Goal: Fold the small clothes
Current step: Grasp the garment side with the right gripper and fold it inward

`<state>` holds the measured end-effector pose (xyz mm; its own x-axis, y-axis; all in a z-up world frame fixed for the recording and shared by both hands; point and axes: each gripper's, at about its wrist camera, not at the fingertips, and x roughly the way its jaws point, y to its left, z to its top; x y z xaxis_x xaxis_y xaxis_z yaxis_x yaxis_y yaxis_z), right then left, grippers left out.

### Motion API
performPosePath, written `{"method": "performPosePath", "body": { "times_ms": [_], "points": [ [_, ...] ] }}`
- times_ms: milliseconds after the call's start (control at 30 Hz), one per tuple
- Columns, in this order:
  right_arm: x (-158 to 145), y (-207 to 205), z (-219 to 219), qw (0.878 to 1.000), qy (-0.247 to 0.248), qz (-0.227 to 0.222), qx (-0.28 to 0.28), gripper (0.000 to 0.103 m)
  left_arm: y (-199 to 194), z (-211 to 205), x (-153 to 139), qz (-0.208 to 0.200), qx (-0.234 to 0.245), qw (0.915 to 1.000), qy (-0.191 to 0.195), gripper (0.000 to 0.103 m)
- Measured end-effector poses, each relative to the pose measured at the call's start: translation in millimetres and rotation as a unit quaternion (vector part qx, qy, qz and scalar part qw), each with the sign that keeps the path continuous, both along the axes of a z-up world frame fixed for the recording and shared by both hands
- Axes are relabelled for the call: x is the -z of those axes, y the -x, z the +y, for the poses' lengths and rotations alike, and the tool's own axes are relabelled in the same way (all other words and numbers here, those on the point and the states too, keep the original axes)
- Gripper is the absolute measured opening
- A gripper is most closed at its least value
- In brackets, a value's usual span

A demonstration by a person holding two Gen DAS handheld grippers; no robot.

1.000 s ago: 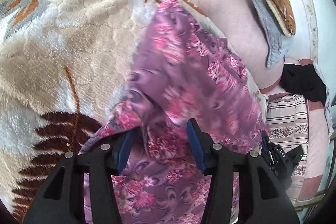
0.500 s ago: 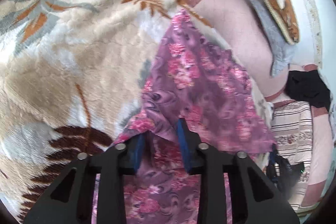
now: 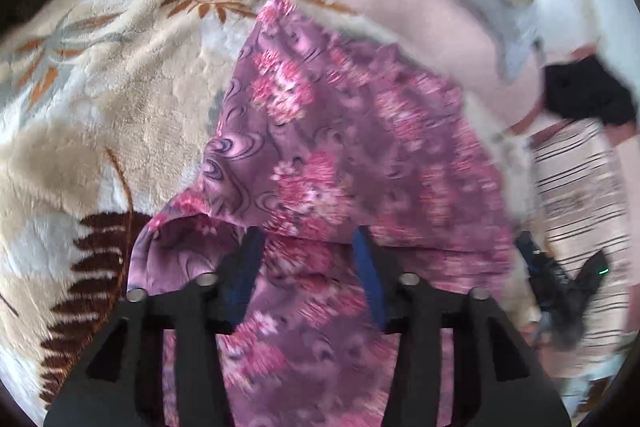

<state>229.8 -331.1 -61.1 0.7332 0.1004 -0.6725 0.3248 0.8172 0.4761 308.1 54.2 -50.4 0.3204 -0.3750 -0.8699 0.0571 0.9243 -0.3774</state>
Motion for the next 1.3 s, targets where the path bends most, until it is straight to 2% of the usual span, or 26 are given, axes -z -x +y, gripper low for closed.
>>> {"method": "performPosePath", "body": {
  "times_ms": [33, 67, 133, 167, 233, 367, 433, 533, 567, 700, 800, 900, 1033, 1100, 1167, 1267, 1300],
  "points": [
    [15, -8, 4, 0.999, 0.01, 0.046, -0.01, 0.022, -4, -6, 13, 0.018, 0.003, 0.9996, -0.019, 0.046],
    [29, -11, 7, 0.996, 0.017, 0.085, -0.022, 0.023, -1, -6, 16, 0.007, -0.001, 0.9993, -0.037, 0.046],
    [25, -6, 22, 0.993, 0.085, 0.069, -0.044, 0.022, 5, -11, 12, -0.008, 0.015, 0.9976, -0.068, 0.049],
    [23, -7, 31, 0.987, 0.118, 0.086, -0.061, 0.022, 7, -11, 11, -0.008, 0.018, 0.9973, -0.071, 0.049],
    [20, -5, 42, 0.98, 0.155, 0.101, -0.08, 0.023, 16, -10, 9, -0.006, 0.025, 0.9969, -0.074, 0.049],
    [13, 13, 48, 0.975, 0.163, 0.119, -0.093, 0.026, 45, -5, 7, 0.008, 0.039, 0.9956, -0.085, 0.049],
    [17, 23, 51, 0.973, 0.153, 0.138, -0.099, 0.033, 64, -2, 9, 0.022, 0.047, 0.9952, -0.083, 0.049],
    [16, 45, 64, 0.968, 0.173, 0.142, -0.117, 0.037, 96, 3, 7, 0.013, 0.063, 0.9927, -0.102, 0.049],
    [16, 55, 67, 0.966, 0.172, 0.149, -0.125, 0.041, 104, 4, 5, 0.012, 0.068, 0.9923, -0.103, 0.049],
    [16, 105, 73, 0.962, 0.167, 0.151, -0.154, 0.044, 150, 27, 1, 0.015, 0.091, 0.9908, -0.099, 0.05],
    [14, 140, 66, 0.965, 0.153, 0.149, -0.155, 0.044, 180, 50, -6, 0.015, 0.1, 0.9909, -0.089, 0.05],
    [10, 179, 50, 0.973, 0.121, 0.145, -0.134, 0.044, 201, 77, -16, 0.007, 0.097, 0.9929, -0.068, 0.05],
    [3, 223, 32, 0.982, 0.09, 0.135, -0.098, 0.044, 224, 123, -24, -0.009, 0.062, 0.9942, -0.087, 0.053],
    [6, 240, 21, 0.983, 0.086, 0.145, -0.074, 0.045, 228, 133, -18, 0.005, 0.051, 0.9953, -0.083, 0.053],
    [11, 254, 14, 0.984, 0.068, 0.15, -0.064, 0.045, 233, 141, -8, 0.028, 0.047, 0.9966, -0.062, 0.053],
    [21, 272, 3, 0.987, 0.016, 0.148, -0.056, 0.045, 241, 138, 1, 0.049, 0.051, 0.9967, -0.041, 0.054],
    [22, 276, 2, 0.988, -0.003, 0.141, -0.056, 0.047, 246, 134, 2, 0.045, 0.054, 0.9967, -0.04, 0.059]
  ]
}}
